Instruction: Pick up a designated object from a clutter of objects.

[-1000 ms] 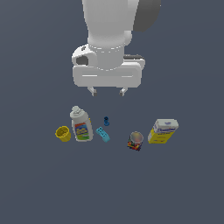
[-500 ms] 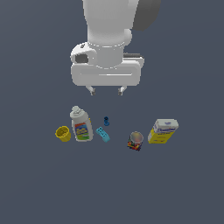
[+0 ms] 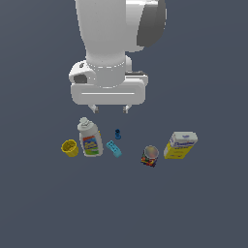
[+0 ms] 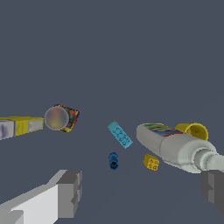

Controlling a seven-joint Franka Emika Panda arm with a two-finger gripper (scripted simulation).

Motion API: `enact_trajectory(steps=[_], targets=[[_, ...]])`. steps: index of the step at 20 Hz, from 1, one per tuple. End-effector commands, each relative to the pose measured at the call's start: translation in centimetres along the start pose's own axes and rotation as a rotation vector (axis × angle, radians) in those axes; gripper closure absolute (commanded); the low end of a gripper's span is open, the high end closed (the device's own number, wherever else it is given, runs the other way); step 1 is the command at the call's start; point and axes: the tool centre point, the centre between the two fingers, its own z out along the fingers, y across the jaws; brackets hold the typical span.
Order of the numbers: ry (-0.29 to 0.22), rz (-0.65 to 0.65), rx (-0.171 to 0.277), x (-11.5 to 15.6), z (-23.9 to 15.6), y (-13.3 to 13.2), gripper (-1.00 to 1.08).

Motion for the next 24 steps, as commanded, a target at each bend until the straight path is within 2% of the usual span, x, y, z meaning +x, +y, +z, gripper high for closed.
enact_trajectory(steps=[1, 5, 9, 16, 24], targets=[[-0.003, 0.000, 0.006, 0.4, 1.5, 1.4, -0.92], [-0.007, -0.002, 0.016, 1.1, 4.6, 4.5, -0.92], [-0.011, -0.003, 0.025, 1.5, 8.8, 8.7, -0.92], [-0.019, -0.002, 0.026, 0.4, 16.2, 16.0, -0.92], [-0.027, -0.002, 0.017, -1.4, 21.1, 20.8, -0.92]])
